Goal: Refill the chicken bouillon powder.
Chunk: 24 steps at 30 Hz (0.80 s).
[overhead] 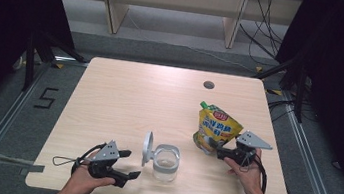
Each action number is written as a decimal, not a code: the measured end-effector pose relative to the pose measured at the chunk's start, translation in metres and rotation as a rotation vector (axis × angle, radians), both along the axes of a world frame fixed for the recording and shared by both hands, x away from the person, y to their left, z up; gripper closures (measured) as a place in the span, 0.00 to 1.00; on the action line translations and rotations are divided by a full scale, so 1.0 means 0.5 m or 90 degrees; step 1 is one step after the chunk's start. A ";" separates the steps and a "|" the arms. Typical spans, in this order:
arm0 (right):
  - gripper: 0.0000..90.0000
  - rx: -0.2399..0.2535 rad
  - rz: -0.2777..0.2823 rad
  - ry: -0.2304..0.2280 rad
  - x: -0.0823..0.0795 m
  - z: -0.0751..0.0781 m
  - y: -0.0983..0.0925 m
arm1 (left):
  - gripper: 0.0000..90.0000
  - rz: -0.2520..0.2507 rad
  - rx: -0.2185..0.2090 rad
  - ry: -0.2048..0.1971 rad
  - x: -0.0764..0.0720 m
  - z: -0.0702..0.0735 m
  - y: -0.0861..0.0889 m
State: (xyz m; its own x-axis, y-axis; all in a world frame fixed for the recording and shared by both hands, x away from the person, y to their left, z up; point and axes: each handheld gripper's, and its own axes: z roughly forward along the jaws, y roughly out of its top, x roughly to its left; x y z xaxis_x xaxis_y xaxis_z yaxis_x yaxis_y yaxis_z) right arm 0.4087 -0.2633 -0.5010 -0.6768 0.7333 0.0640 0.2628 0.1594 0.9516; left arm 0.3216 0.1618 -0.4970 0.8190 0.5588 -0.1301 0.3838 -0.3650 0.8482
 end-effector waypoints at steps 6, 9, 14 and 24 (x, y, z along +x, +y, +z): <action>0.36 -0.017 0.016 -0.035 0.004 0.005 0.004 | 0.22 0.004 -0.001 -0.002 -0.001 -0.002 -0.001; 0.43 -0.010 0.001 -0.020 0.001 0.014 0.010 | 0.22 0.001 0.008 0.000 0.000 -0.002 0.000; 0.45 -0.005 -0.042 -0.002 -0.013 0.022 0.023 | 0.22 0.001 0.008 -0.011 0.002 -0.002 0.003; 0.46 -0.024 -0.104 0.024 -0.047 0.037 0.045 | 0.23 0.002 0.009 -0.008 0.001 -0.003 0.003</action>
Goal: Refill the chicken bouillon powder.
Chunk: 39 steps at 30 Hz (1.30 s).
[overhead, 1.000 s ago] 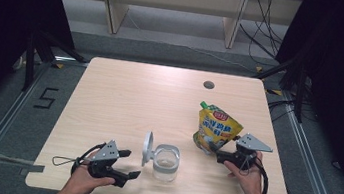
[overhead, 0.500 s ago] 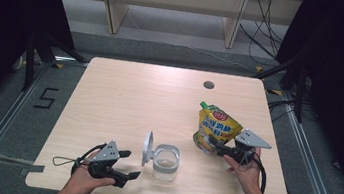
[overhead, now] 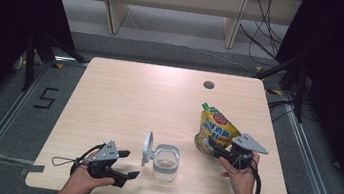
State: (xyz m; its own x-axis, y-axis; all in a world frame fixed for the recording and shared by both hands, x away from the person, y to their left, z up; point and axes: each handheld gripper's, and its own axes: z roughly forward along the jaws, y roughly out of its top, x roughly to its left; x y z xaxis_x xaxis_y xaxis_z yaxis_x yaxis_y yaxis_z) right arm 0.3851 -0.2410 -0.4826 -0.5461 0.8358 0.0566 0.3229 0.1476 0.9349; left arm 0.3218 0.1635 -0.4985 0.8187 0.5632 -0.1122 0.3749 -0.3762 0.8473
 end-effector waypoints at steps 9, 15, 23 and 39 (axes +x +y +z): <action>0.45 0.027 0.014 0.005 -0.016 -0.004 0.002 | 0.23 0.003 0.001 -0.003 -0.001 -0.001 -0.002; 0.32 0.050 0.036 0.003 -0.004 -0.024 -0.007 | 0.23 0.011 0.003 0.009 -0.004 0.000 -0.003; 0.24 0.038 0.044 -0.013 0.008 -0.036 -0.019 | 0.23 -0.002 0.004 -0.005 -0.002 -0.001 -0.003; 0.23 0.054 0.057 -0.037 0.015 -0.063 -0.011 | 0.23 -0.010 0.010 0.000 -0.003 -0.001 -0.006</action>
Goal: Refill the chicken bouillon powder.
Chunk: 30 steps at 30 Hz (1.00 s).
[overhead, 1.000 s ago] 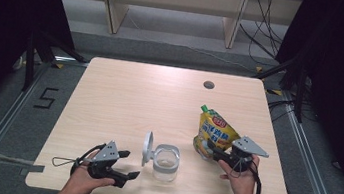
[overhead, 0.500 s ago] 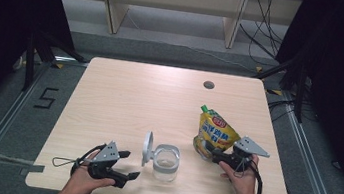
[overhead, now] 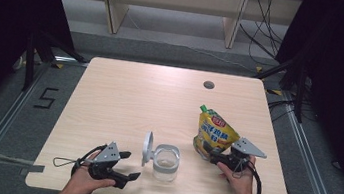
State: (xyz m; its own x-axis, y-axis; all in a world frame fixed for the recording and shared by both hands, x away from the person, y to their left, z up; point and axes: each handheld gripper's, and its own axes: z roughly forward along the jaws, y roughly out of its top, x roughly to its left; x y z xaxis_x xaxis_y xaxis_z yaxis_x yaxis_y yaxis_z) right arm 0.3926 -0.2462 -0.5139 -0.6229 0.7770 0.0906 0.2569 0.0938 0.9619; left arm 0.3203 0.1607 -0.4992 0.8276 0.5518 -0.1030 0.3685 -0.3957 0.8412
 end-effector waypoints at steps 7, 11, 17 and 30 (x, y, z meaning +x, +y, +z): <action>0.23 -0.005 0.013 -0.002 0.007 -0.005 0.000 | 0.23 0.004 0.001 -0.001 -0.001 0.000 -0.002; 0.18 0.003 0.013 0.010 0.011 -0.005 0.003 | 0.23 0.005 -0.005 0.006 -0.002 -0.003 -0.004; 0.17 -0.022 0.017 0.027 0.016 -0.003 0.011 | 0.23 -0.001 0.003 0.000 0.000 -0.002 -0.003; 0.22 -0.020 0.035 0.029 0.028 -0.004 0.005 | 0.23 0.000 0.012 -0.004 0.001 -0.004 -0.003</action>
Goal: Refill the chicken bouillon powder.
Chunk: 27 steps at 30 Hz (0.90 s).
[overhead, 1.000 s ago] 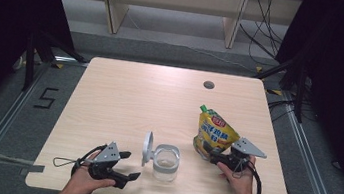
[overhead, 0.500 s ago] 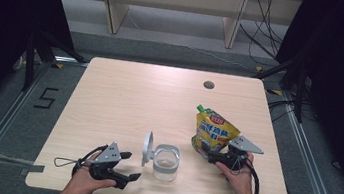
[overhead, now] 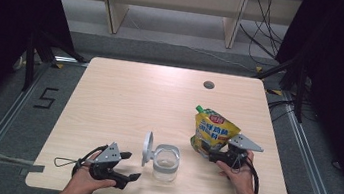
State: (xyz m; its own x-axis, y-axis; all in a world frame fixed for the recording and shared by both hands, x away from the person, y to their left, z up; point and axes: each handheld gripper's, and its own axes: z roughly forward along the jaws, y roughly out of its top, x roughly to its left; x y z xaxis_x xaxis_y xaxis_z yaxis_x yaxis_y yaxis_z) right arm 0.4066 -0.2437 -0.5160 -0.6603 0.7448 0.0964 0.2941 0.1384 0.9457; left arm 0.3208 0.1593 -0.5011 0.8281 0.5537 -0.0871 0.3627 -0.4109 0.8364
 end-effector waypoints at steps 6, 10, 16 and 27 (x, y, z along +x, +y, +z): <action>0.17 0.002 0.003 -0.008 0.009 0.002 -0.005 | 0.23 -0.002 -0.012 0.018 -0.003 -0.002 -0.006; 0.17 0.013 0.008 -0.023 0.011 0.001 -0.003 | 0.23 -0.001 -0.013 0.020 -0.003 -0.003 -0.006; 0.28 0.022 0.028 -0.052 0.016 -0.001 0.003 | 0.23 -0.013 0.001 0.008 0.000 -0.002 -0.005; 0.28 -0.017 0.031 -0.030 0.019 0.003 0.027 | 0.23 -0.016 0.008 0.006 0.001 -0.001 -0.004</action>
